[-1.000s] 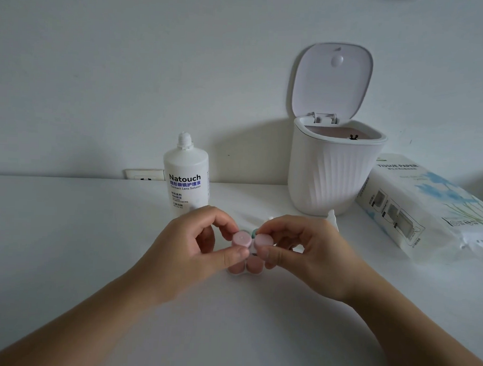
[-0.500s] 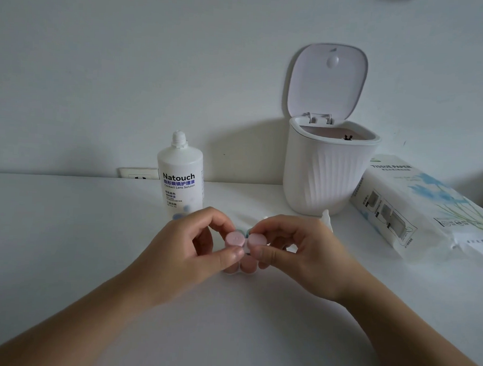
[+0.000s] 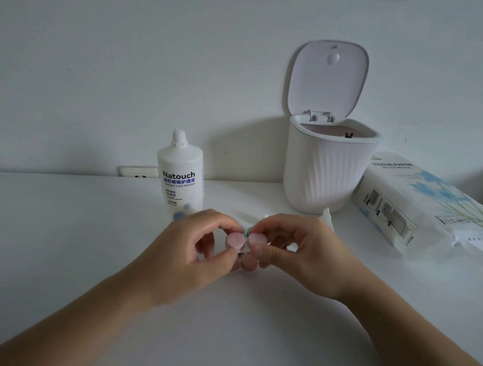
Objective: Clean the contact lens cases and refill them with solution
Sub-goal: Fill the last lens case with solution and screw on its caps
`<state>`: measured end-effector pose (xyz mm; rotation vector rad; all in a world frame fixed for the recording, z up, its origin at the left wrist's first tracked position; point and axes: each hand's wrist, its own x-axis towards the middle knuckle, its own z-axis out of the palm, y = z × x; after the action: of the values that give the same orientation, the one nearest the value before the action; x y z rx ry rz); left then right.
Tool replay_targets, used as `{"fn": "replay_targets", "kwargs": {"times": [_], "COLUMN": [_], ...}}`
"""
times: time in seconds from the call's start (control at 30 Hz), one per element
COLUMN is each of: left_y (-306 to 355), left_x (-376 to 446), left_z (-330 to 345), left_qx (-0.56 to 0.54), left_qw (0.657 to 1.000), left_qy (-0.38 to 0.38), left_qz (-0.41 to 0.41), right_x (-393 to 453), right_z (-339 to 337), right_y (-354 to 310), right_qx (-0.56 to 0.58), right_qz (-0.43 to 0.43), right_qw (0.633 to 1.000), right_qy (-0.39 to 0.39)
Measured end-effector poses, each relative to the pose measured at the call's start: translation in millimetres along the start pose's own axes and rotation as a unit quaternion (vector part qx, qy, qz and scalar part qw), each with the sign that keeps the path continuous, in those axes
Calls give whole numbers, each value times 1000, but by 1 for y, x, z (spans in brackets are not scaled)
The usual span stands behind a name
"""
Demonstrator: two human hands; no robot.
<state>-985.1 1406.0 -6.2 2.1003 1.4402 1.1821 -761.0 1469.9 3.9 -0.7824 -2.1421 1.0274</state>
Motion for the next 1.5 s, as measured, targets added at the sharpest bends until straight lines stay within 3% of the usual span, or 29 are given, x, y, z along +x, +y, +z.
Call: {"fn": "replay_targets", "kwargs": {"times": [0.1,0.3,0.43,0.73,0.9,1.03,1.17,1.5], "left_y": [-1,0,6,2,4,3,2,3], "left_x": [-1,-1,-1,0,-3,-3,-1,0], "left_z": [-1,-1,-1,-1,-1,-1,-1,-7], "left_qx": [-9,-7,-4,-18,-31,-46,-44,-98], "left_qw": [999,1000,1000,1000,999,998,998,993], "left_qy": [-33,26,-6,8,-30,-3,15,-25], "left_qz": [-10,-14,15,-9,-2,-45,-32,-57], "right_x": [-1,0,-1,-1,-2,-2,-1,-3], "right_z": [-1,0,-1,-1,-2,-1,-1,0], "right_y": [-1,-2,-1,-2,-2,-4,-5,-6], "right_qx": [0,0,-5,1,2,-8,-10,-13], "right_qz": [0,4,3,-3,1,3,11,13], "right_qw": [1000,1000,1000,1000,1000,1000,1000,1000], "right_qy": [0,2,4,2,1,2,2,-21]}}
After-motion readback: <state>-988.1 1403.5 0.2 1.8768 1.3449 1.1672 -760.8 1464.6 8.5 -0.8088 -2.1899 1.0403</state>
